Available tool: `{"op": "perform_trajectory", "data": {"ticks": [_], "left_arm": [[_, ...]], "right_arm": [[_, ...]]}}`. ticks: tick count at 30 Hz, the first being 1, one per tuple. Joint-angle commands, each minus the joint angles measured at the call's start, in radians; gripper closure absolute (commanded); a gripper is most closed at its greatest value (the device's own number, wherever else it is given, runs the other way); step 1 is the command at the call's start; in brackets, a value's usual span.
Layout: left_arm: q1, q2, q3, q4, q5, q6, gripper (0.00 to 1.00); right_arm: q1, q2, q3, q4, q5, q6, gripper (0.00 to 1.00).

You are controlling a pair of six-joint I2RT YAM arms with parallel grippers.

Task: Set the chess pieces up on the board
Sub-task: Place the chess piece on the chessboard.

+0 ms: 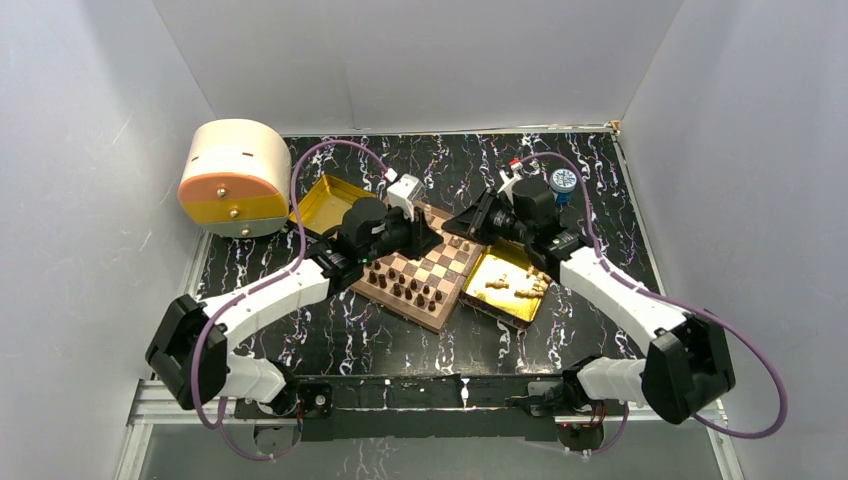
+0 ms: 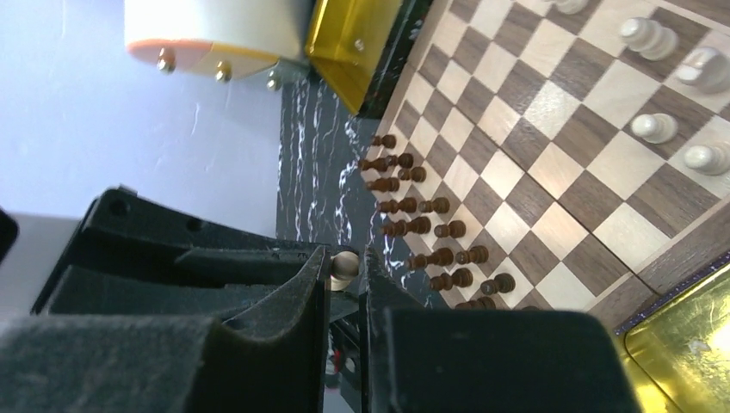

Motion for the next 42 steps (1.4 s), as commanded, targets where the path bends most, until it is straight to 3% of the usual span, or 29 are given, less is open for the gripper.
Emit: {"op": "perform_trajectory", "data": {"ticks": [1,5,9,19,20,24,27,30,31,37,42], "left_arm": [[0.001,-0.111,-0.041,0.065,0.111,0.131,1.0],[0.001,-0.144,-0.085,0.135,0.233,0.187,1.0],[0.001,-0.124,-0.061,0.106,0.332,0.217,1.0],[0.002,-0.104,-0.061,0.05,0.31,0.255,0.98],[0.0,-0.103,-0.061,0.044,0.297,0.254,0.94],[0.001,-0.105,-0.062,0.009,0.233,0.247,0.55],[0.0,-0.117,-0.08,-0.016,0.181,0.22,0.37],[0.0,-0.126,-0.078,-0.088,0.136,0.195,0.27],[0.001,-0.126,-0.071,-0.118,0.132,0.194,0.13],[0.029,-0.194,-0.073,-0.213,0.041,0.164,0.08],[0.196,-0.259,-0.076,-0.271,0.085,0.063,0.07]], "right_arm": [[0.006,-0.113,-0.037,0.112,-0.194,-0.174,0.88],[0.003,-0.126,-0.036,0.099,-0.306,-0.217,0.88],[0.001,-0.105,-0.036,0.099,-0.437,-0.249,0.89],[-0.003,-0.117,-0.055,0.072,-0.462,-0.304,0.94],[-0.005,-0.112,-0.051,0.059,-0.45,-0.308,0.95],[-0.006,-0.09,-0.026,0.007,-0.332,-0.336,0.94],[-0.006,-0.07,0.001,-0.034,-0.211,-0.374,0.94],[-0.007,-0.043,0.03,-0.057,-0.101,-0.419,0.95],[-0.005,-0.029,0.043,-0.071,-0.066,-0.439,0.95],[0.007,0.066,0.13,-0.129,0.114,-0.56,0.95],[0.066,0.149,0.195,-0.161,0.32,-0.675,0.95]]}}
